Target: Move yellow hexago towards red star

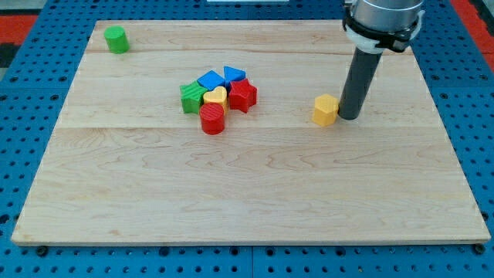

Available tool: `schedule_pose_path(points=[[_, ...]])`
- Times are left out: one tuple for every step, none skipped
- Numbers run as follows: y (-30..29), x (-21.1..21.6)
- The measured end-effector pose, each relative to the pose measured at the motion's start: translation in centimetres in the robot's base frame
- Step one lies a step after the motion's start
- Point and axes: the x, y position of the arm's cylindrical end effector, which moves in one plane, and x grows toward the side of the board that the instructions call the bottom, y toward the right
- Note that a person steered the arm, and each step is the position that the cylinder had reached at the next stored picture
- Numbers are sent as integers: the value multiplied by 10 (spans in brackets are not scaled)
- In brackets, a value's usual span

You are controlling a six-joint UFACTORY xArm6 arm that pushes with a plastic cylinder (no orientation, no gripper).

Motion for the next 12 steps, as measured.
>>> schedule_pose_path(points=[[-17, -2], [-39, -16], [-39, -33], [-52, -33], [-53, -32], [-53, -29], [-52, -13], [-70, -9], [-92, -9], [-88, -6], [-88, -1], [-97, 1]])
